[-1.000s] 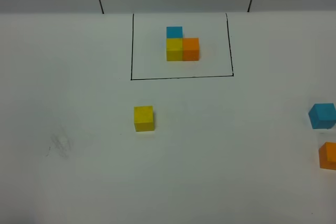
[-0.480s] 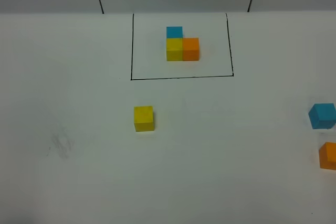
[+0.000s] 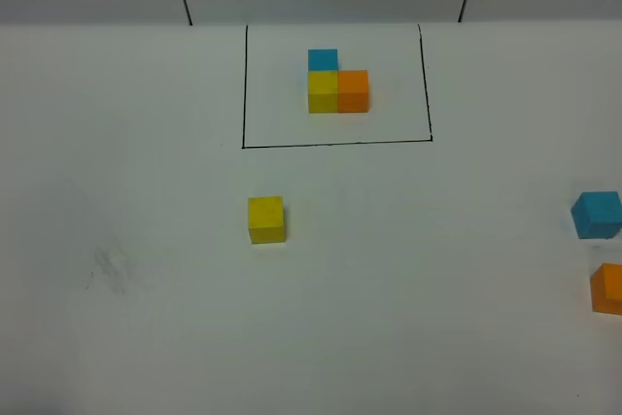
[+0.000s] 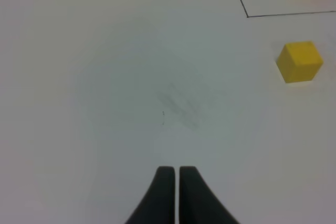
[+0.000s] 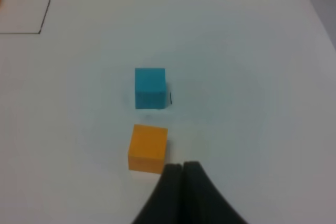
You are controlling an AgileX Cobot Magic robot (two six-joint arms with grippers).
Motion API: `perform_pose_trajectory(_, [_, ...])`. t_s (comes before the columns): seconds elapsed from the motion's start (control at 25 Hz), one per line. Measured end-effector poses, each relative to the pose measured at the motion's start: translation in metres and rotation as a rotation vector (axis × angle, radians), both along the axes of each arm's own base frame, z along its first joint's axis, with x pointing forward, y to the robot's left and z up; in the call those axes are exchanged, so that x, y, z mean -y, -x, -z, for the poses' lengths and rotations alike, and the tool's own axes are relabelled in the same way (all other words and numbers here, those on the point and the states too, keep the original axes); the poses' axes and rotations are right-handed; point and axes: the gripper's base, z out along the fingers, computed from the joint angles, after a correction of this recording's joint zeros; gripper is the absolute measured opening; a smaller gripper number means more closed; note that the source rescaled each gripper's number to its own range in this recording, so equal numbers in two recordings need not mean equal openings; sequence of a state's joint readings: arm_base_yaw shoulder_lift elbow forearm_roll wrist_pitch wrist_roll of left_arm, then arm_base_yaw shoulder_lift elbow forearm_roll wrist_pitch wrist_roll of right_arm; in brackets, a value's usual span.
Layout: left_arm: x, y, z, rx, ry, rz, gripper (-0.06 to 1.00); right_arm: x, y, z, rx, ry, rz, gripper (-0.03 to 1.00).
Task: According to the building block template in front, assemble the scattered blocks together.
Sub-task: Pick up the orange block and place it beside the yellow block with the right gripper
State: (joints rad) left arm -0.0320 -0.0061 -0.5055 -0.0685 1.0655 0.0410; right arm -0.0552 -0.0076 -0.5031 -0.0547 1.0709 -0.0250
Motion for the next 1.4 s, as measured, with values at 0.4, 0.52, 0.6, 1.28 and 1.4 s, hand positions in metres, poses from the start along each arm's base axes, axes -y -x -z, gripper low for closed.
perform_pose_trajectory(0.4, [0.0000, 0.0000, 0.0001, -0.001, 0.000, 0.000, 0.00, 0.0000, 0.0000, 0.0000, 0.000, 0.000, 0.000, 0.00])
perform_pose_trajectory(0.52, [0.0000, 0.0000, 0.0001, -0.001, 0.000, 0.000, 0.00, 0.0000, 0.0000, 0.0000, 0.000, 0.000, 0.000, 0.00])
perform_pose_trajectory(0.6, [0.0000, 0.0000, 0.0001, -0.001, 0.000, 0.000, 0.00, 0.0000, 0.0000, 0.0000, 0.000, 0.000, 0.000, 0.00])
perform_pose_trajectory(1.28, [-0.0001, 0.0000, 0.0001, -0.001, -0.001, 0.000, 0.00, 0.0000, 0.0000, 0.0000, 0.000, 0.000, 0.000, 0.00])
perform_pose_trajectory(1.4, [-0.0001, 0.0000, 0.0001, -0.001, -0.001, 0.000, 0.00, 0.0000, 0.0000, 0.0000, 0.000, 0.000, 0.000, 0.00])
